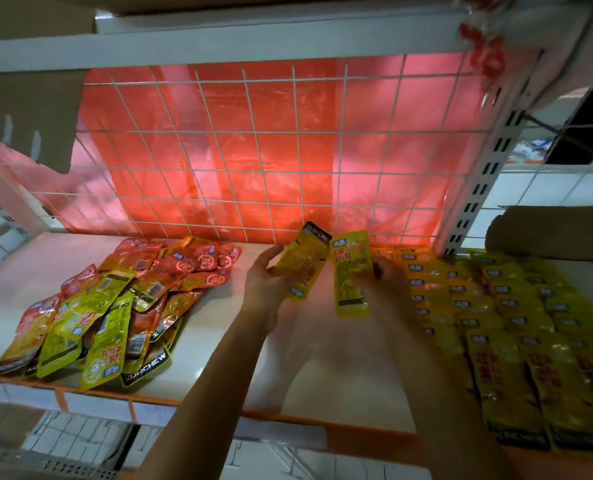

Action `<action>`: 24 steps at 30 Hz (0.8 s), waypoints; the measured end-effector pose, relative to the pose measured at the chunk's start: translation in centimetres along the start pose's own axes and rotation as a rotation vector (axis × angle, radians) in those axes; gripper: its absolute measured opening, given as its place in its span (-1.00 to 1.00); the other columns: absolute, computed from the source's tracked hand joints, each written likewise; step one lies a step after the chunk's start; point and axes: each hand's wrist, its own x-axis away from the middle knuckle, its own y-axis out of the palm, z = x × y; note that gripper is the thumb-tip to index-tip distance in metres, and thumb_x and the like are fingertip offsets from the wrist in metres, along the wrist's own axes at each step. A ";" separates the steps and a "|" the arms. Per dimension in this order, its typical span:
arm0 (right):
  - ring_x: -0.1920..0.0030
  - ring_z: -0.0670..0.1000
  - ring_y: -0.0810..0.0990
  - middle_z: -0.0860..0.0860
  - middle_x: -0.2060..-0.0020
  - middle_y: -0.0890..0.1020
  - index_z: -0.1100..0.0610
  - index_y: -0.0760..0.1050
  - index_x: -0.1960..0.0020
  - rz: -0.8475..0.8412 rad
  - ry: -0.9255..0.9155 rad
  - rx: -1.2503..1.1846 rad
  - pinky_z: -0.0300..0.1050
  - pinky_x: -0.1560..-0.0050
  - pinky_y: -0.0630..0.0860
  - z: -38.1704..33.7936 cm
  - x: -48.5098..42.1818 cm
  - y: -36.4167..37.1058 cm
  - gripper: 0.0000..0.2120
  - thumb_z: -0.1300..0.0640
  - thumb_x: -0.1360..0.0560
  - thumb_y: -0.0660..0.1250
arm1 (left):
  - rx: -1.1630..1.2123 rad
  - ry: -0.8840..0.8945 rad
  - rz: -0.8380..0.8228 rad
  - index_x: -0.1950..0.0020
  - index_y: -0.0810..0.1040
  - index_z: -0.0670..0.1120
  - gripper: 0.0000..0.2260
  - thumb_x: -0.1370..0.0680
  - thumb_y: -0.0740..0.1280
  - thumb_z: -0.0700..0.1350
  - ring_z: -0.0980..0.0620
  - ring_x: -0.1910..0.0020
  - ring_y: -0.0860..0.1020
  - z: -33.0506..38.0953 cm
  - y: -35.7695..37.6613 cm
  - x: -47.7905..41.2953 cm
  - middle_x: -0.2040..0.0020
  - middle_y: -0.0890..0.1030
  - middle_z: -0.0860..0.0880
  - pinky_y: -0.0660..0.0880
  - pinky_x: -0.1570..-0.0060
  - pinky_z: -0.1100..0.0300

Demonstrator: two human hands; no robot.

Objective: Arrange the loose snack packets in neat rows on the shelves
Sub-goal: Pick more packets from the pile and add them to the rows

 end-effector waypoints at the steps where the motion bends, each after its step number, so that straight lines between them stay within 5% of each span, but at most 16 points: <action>1: 0.32 -0.10 0.56 0.07 0.29 0.60 0.13 0.57 0.12 0.011 0.026 -0.041 -0.23 0.29 0.47 0.0 0.0 -0.7 -0.88 0.25 -0.35 0.38 | -0.007 0.016 0.002 -0.22 0.51 -0.22 -0.57 -0.38 0.42 -0.43 -0.09 0.20 0.57 -0.1 0.5 0.0 0.05 0.63 -0.21 0.52 0.24 0.13; 3: 0.23 0.05 0.59 0.10 0.23 0.64 0.13 0.57 0.08 0.056 0.071 -0.100 -0.05 0.20 0.53 0.0 -0.2 -2.3 -0.76 0.16 -0.25 0.36 | 0.010 0.020 -0.007 -0.07 0.56 -0.26 -0.72 -0.39 0.46 -0.35 0.04 0.35 0.52 -0.2 1.7 0.0 0.22 0.63 -0.10 0.45 0.40 0.27; 7: 0.19 0.09 0.60 0.10 0.19 0.64 0.15 0.56 0.00 0.142 0.072 -0.090 -0.07 0.22 0.51 0.1 -1.0 -5.3 -0.75 0.31 -0.33 0.39 | 0.074 -0.024 -0.009 0.18 0.56 -0.12 -0.90 -0.45 0.45 -0.27 0.16 0.53 0.30 -0.9 3.6 -0.3 0.46 0.43 0.06 0.25 0.56 0.36; 10: 0.17 0.10 0.59 0.12 0.16 0.65 0.13 0.57 -0.01 0.181 0.062 -0.071 0.01 0.15 0.50 0.3 -1.6 -7.3 -0.75 0.35 -0.38 0.35 | 0.094 -0.064 -0.027 0.09 0.63 -0.14 -0.97 -0.49 0.43 -0.22 0.09 0.43 0.52 -1.2 5.5 -0.3 0.35 0.60 -0.01 0.47 0.43 0.29; 14: 0.28 0.03 0.52 0.09 0.24 0.63 0.13 0.59 -0.03 0.193 0.054 -0.052 -0.07 0.24 0.42 0.3 -2.1 -9.4 -0.75 0.33 -0.40 0.33 | -0.197 -0.041 0.017 0.15 0.63 -0.08 -0.95 -0.51 0.41 -0.16 0.08 0.38 0.58 -2.5 7.6 -0.9 0.33 0.64 -0.02 0.52 0.39 0.25; 20: 0.45 -0.04 0.33 -0.02 0.49 0.46 0.19 0.58 0.17 0.142 0.026 0.007 -0.11 0.38 0.27 0.7 -2.0 -11.8 -0.86 0.35 -0.40 0.28 | -0.325 -0.097 -0.091 0.05 0.67 -0.14 -0.92 -0.52 0.38 -0.19 -0.21 0.08 0.65 -3.3 10.2 -1.3 0.12 0.68 -0.17 0.57 -0.04 -0.22; 24: 0.41 0.01 0.30 0.06 0.46 0.40 0.29 0.55 0.10 0.121 0.040 0.033 -0.07 0.36 0.25 1.0 -2.0 -12.8 -0.88 0.33 -0.42 0.26 | -0.516 -0.019 -0.023 0.06 0.66 0.01 -0.91 -0.46 0.46 -0.11 -0.08 0.12 0.67 -3.3 11.0 -1.8 0.11 0.69 -0.06 0.62 0.02 -0.09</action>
